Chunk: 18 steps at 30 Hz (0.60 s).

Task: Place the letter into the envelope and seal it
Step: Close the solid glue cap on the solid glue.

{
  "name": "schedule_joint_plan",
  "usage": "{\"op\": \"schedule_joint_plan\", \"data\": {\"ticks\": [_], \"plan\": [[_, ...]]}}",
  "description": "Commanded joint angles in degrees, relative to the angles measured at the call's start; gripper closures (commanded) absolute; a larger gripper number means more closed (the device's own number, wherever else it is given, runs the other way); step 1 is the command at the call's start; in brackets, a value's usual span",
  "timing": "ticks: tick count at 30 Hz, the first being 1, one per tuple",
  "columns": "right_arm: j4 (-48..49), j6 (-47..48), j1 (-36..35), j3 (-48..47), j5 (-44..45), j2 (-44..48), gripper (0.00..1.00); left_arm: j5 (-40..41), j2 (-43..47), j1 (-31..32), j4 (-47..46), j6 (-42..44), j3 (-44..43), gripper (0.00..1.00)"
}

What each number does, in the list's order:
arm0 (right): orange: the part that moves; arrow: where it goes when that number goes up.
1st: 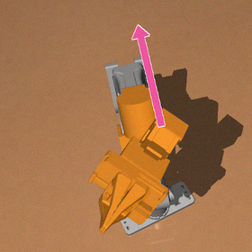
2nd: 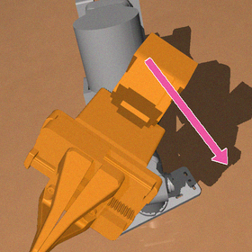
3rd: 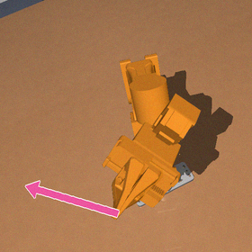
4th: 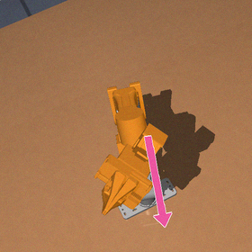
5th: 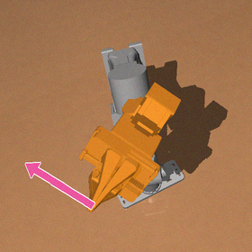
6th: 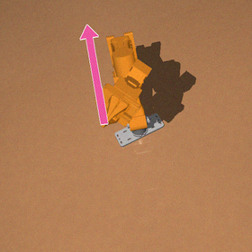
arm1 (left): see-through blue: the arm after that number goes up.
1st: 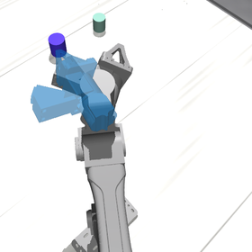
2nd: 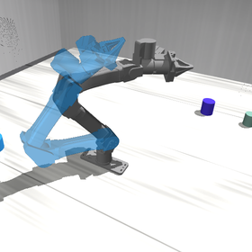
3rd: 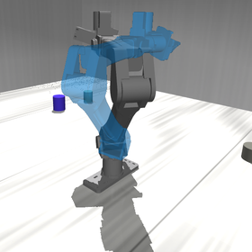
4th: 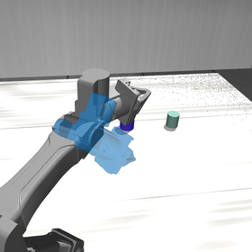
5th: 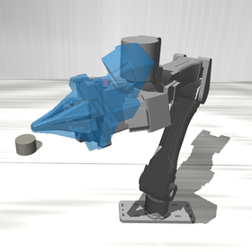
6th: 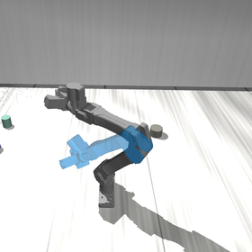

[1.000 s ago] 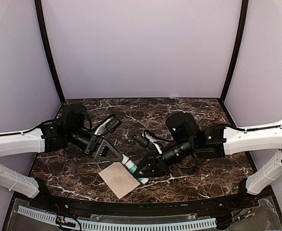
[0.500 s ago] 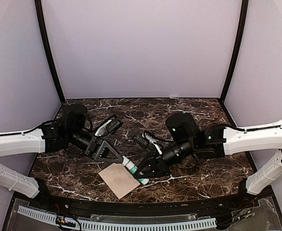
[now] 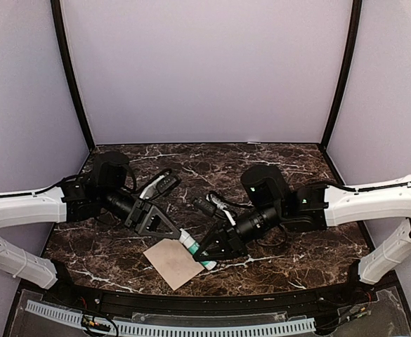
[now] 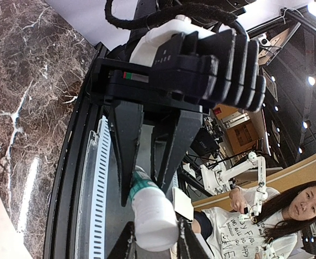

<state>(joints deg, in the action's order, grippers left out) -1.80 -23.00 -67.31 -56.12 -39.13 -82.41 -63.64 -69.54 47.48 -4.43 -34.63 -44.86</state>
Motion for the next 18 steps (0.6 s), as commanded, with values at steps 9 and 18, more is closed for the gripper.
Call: {"op": "schedule_joint_plan", "data": {"ticks": [9, 18], "plan": [[3.0, -1.9, 0.0, -1.8, 1.4, -0.8, 1.00, -1.6, -0.5, 2.2, 3.1, 1.9, -2.4, 0.93], [0.6, -3.4, 1.3, -2.9, 3.4, -2.6, 1.00, 2.5, -2.3, 3.7, 11.9, 7.9, -4.9, 0.94]]}}
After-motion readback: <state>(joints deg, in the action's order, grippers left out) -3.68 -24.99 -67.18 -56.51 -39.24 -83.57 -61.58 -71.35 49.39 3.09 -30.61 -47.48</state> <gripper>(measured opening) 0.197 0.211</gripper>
